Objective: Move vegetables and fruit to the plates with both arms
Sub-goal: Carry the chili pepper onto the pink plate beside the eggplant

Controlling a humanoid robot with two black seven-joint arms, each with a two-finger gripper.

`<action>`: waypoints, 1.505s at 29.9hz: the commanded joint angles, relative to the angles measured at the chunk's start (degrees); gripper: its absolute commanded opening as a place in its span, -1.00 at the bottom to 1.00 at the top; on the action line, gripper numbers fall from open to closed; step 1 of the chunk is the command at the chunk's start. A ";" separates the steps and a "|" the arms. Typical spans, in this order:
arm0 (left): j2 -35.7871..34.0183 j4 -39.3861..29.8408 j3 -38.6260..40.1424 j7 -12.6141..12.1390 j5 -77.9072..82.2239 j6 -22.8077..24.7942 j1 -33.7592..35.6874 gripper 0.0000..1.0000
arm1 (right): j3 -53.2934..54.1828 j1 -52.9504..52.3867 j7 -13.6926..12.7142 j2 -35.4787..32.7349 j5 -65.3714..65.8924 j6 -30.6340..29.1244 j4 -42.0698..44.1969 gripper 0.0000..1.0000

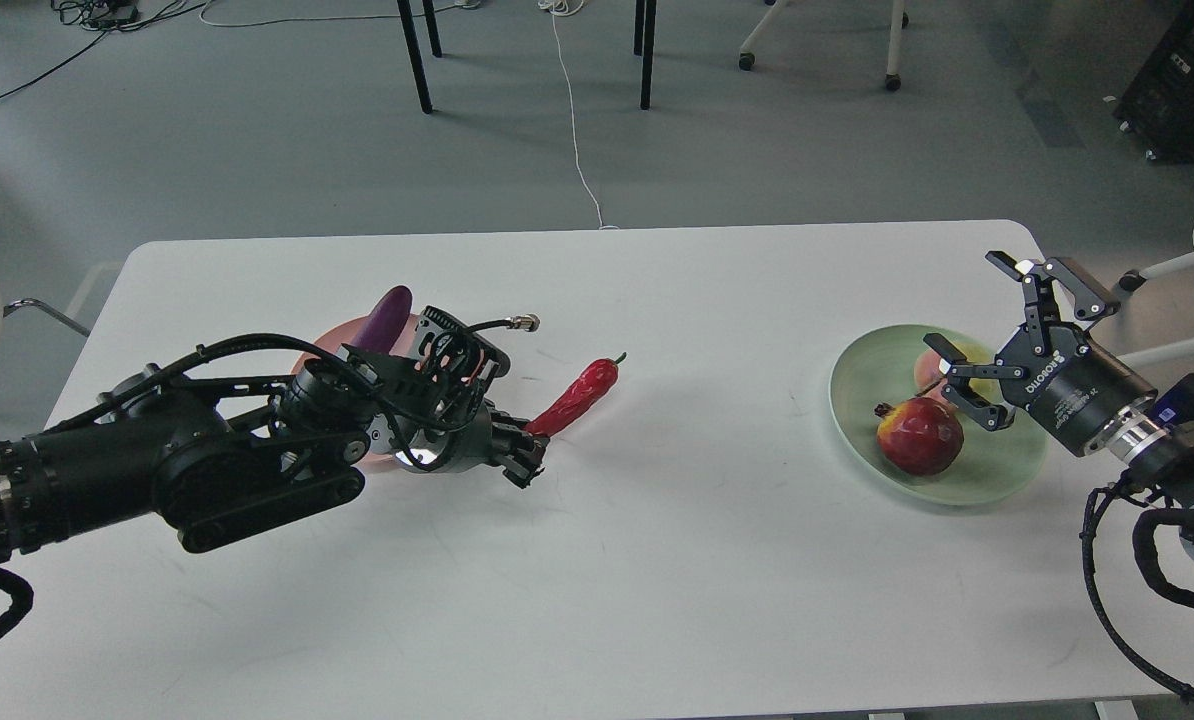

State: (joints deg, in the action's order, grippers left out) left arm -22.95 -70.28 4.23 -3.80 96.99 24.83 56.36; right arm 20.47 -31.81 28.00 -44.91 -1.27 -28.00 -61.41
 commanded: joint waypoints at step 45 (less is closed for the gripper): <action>-19.33 -7.41 4.03 -8.24 -10.86 3.17 -4.51 -0.28 | 0.19 0.26 0.00 0.18 0.12 0.00 -0.20 0.97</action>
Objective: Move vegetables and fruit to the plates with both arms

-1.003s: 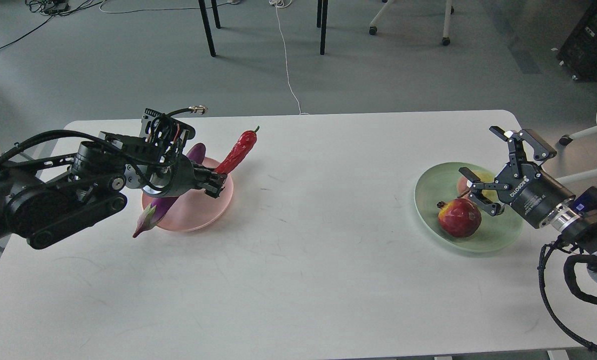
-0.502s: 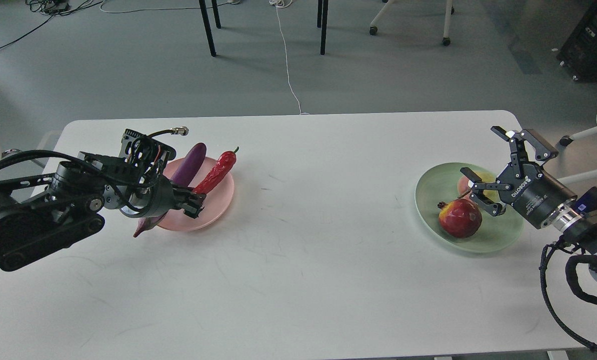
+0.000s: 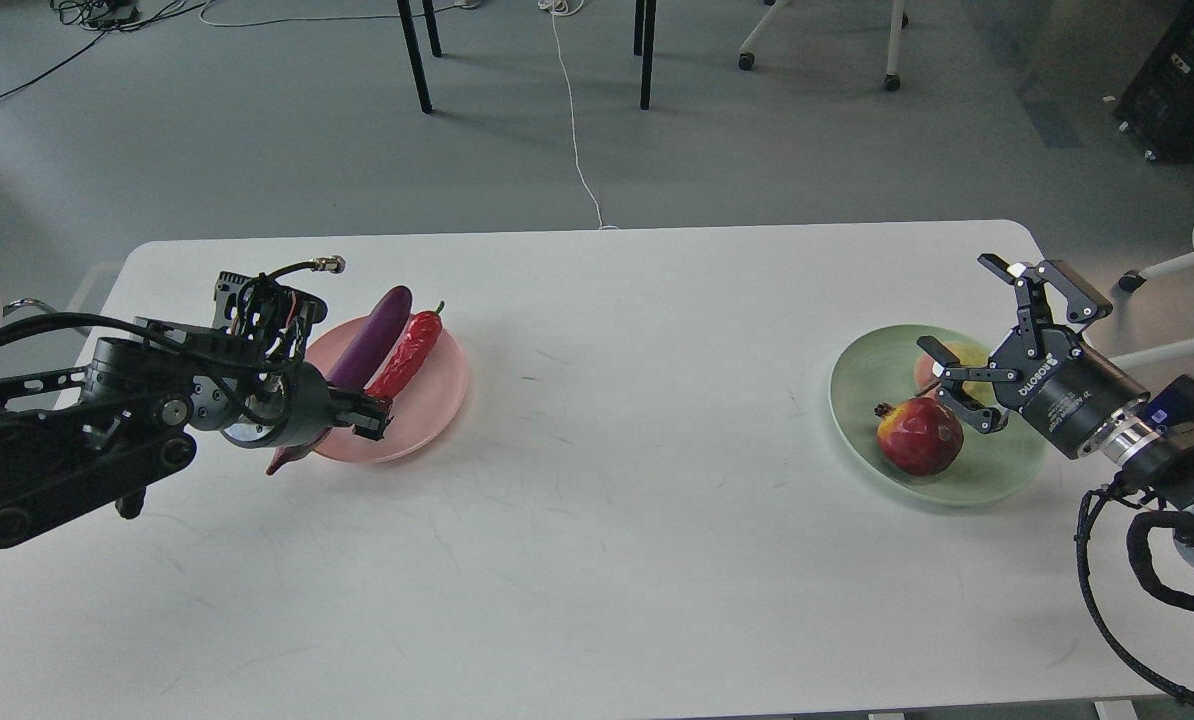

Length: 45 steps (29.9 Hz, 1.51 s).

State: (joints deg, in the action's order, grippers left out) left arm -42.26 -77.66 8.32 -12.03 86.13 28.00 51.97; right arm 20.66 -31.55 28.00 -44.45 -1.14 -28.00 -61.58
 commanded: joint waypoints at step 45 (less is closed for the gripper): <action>28.81 11.21 54.78 24.05 -43.43 -19.74 -29.81 0.96 | 5.09 -8.01 0.00 15.08 -0.18 7.70 3.48 0.98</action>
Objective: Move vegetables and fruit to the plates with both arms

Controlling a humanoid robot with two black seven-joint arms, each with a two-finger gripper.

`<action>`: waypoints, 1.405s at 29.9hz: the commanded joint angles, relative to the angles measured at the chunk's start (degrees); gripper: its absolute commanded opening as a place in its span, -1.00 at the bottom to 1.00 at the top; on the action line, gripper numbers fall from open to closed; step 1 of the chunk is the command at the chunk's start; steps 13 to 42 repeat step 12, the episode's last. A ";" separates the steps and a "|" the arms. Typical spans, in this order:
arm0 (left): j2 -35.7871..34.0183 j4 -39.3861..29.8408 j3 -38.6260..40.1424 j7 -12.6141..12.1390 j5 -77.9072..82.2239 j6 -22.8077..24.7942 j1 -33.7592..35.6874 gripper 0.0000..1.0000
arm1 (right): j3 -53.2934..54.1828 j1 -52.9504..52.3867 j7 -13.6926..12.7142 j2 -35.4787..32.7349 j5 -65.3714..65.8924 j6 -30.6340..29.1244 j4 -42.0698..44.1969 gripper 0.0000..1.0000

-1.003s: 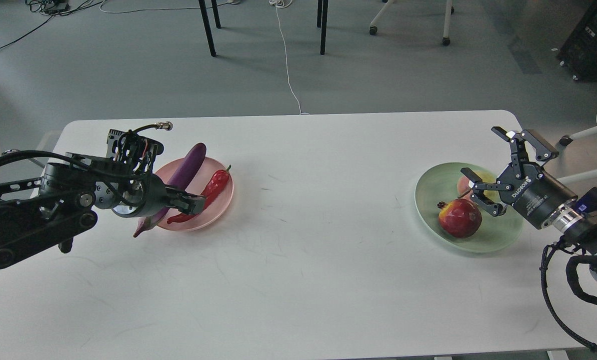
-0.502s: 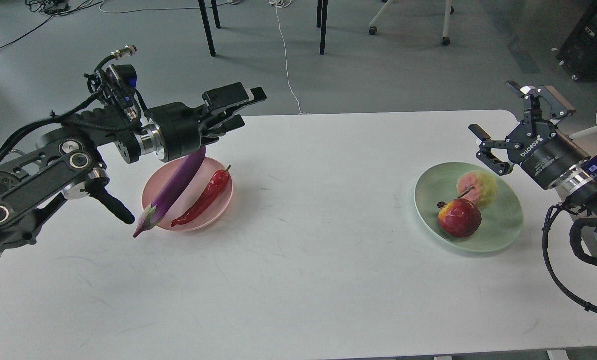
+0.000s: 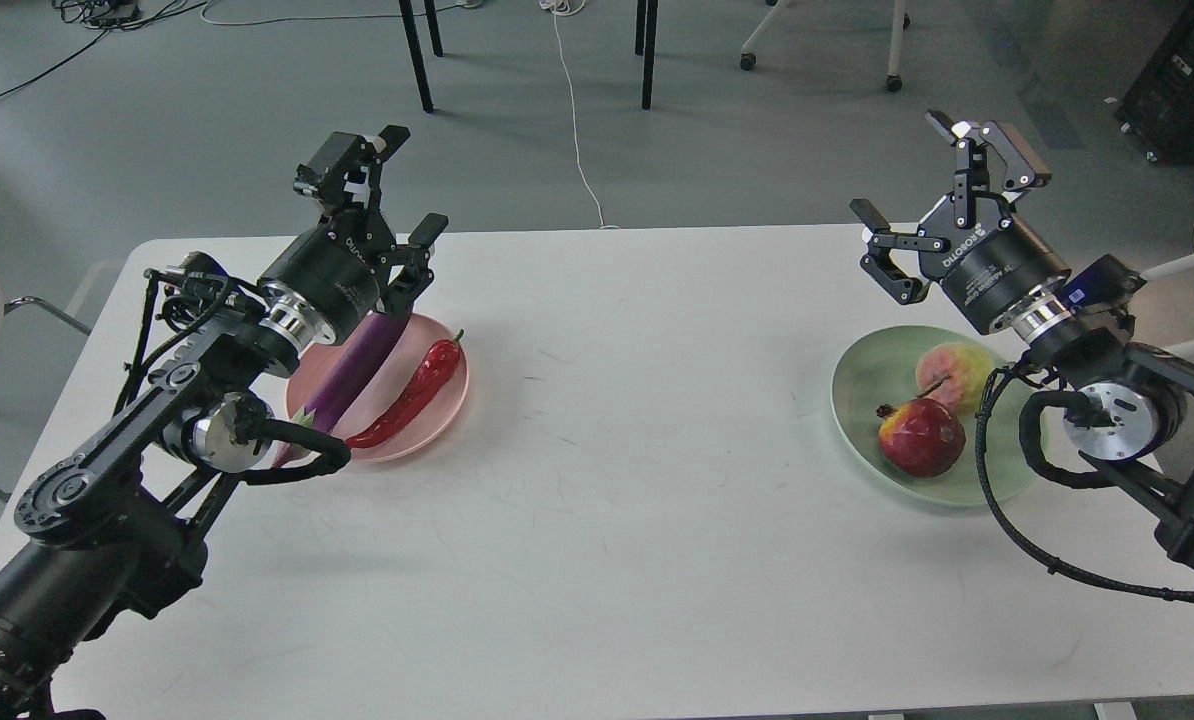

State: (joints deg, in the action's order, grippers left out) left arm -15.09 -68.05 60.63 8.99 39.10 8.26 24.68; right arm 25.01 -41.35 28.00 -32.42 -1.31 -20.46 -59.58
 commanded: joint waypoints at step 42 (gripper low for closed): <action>4.98 1.96 4.85 5.69 5.90 5.62 -8.77 0.96 | 3.99 6.63 0.00 9.04 0.17 2.80 1.93 0.98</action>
